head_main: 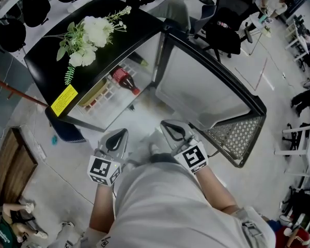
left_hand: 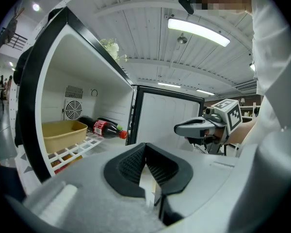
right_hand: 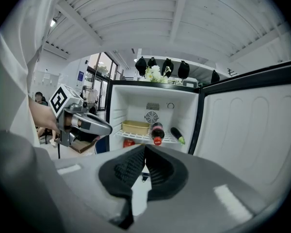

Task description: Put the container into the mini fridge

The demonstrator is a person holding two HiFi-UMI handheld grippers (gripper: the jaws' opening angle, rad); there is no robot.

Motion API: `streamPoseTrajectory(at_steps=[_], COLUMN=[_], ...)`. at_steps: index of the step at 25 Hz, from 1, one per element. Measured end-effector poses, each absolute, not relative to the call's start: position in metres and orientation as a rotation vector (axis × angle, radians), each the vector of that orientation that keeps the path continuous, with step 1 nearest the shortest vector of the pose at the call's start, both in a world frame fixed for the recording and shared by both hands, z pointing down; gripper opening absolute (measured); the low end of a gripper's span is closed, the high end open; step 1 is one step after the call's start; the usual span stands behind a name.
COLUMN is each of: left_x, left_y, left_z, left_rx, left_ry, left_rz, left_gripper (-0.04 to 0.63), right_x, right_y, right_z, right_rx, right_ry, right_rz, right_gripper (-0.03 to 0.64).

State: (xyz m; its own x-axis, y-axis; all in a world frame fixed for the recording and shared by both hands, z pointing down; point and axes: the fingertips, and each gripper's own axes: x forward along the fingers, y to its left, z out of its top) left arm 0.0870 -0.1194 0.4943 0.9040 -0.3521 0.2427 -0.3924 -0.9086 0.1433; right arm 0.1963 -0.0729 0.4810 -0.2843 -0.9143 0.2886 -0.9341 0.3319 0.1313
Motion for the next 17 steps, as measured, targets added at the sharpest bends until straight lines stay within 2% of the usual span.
streamPoseTrajectory(at_steps=[17], left_x=[0.0875], left_y=[-0.1204], left_z=[0.5003], left_rx=[2.865], left_ry=[-0.597], left_rz=[0.367], left_gripper=[0.009], right_x=[0.1918], right_y=[-0.0733], right_z=[0.4861], right_rx=[1.618], right_ry=[-2.311], right_rz=[0.102], right_gripper=[0.003])
